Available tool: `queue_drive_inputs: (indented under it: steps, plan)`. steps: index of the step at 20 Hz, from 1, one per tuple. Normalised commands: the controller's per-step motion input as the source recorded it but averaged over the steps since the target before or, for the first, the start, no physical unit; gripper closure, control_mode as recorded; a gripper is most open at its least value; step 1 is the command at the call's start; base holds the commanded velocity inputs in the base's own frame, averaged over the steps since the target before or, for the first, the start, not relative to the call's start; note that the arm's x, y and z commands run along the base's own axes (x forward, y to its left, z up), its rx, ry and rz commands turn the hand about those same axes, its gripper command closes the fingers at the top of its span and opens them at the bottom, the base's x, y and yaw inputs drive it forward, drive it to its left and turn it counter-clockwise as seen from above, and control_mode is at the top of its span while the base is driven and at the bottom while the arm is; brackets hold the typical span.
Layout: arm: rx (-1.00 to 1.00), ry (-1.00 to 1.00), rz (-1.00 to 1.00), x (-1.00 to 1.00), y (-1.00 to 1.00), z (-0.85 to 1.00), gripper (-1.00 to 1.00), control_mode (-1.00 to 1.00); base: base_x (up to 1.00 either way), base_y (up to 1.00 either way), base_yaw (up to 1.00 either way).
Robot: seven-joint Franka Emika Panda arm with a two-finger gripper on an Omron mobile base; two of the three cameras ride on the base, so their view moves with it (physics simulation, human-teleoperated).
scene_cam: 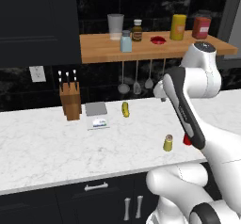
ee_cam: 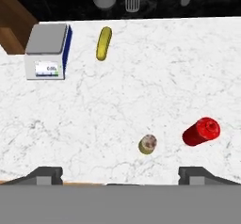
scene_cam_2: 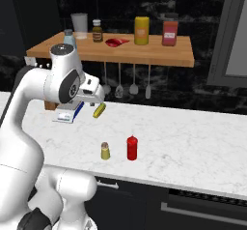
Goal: Put the shaker and condiment bottle from the counter next to their counterparts in the cabinet.
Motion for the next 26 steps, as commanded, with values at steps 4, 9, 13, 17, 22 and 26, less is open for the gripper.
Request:
queue_drive_inputs:
  steps: [4, 9, 13, 17, 22, 26]
  plan:
    - [0.00, -0.09, 0.02, -0.28, -0.32, -0.07, -1.00, -1.00, 0.00, 0.00, 0.00]
    - [0.01, 0.00, 0.03, -0.02, -0.29, -0.01, -1.00, -1.00, 0.00, 0.00, 0.00]
    - [0.01, -0.13, 0.04, -0.18, -0.38, 0.00, -1.00, -1.00, 0.00, 0.00, 0.00]
    - [0.01, -0.16, 0.04, -0.29, -0.47, 0.00, -1.00, -1.00, 0.00, 0.00, 0.00]
    - [0.03, -0.12, 0.05, -0.34, -0.48, 0.00, -1.00, -1.00, 0.00, 0.00, 0.00]
    - [0.04, -0.12, 0.06, -0.21, -0.55, 0.00, -1.00, -1.00, 0.00, 0.00, 0.00]
